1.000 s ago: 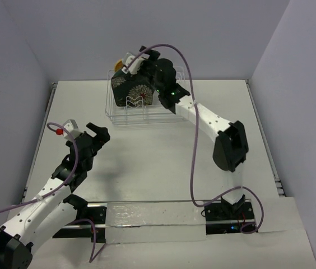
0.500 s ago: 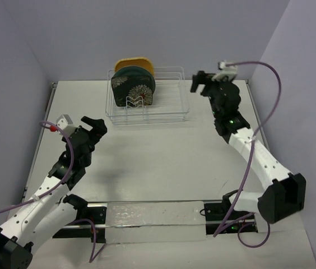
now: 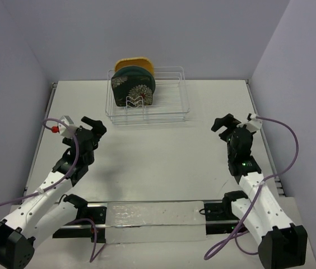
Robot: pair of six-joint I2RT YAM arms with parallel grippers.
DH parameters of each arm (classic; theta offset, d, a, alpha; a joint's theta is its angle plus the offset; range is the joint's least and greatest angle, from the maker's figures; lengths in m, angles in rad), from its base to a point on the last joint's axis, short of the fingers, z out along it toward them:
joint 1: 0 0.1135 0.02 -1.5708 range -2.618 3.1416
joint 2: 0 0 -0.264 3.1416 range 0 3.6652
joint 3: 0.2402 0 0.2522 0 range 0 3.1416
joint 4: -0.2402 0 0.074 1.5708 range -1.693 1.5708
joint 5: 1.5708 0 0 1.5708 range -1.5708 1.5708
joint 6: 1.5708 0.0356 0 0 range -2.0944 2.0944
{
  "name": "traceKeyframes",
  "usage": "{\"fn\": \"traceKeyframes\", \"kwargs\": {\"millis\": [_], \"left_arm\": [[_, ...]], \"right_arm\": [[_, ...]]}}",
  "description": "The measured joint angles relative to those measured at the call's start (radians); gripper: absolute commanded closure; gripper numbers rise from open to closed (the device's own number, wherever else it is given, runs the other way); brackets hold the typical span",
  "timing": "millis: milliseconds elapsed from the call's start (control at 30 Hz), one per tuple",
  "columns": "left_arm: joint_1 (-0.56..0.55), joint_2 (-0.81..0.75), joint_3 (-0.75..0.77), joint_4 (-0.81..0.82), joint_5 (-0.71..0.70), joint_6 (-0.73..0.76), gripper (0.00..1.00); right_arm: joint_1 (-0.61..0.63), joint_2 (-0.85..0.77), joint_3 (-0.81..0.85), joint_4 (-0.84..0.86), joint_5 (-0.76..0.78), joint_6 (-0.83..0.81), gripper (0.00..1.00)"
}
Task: Load the plates into the dish rack
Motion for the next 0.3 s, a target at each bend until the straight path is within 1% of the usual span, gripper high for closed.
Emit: {"fn": "traceKeyframes", "kwargs": {"millis": [133, 300], "left_arm": [[0.001, 0.033, 0.009, -0.005, -0.017, -0.002, 0.01], [0.001, 0.028, 0.014, -0.001, -0.021, 0.001, 0.01]], "right_arm": [[-0.005, -0.06, -0.007, 0.001, 0.015, 0.041, 0.0], [-0.005, -0.116, -0.017, 0.01, 0.05, 0.076, 0.0]]}}
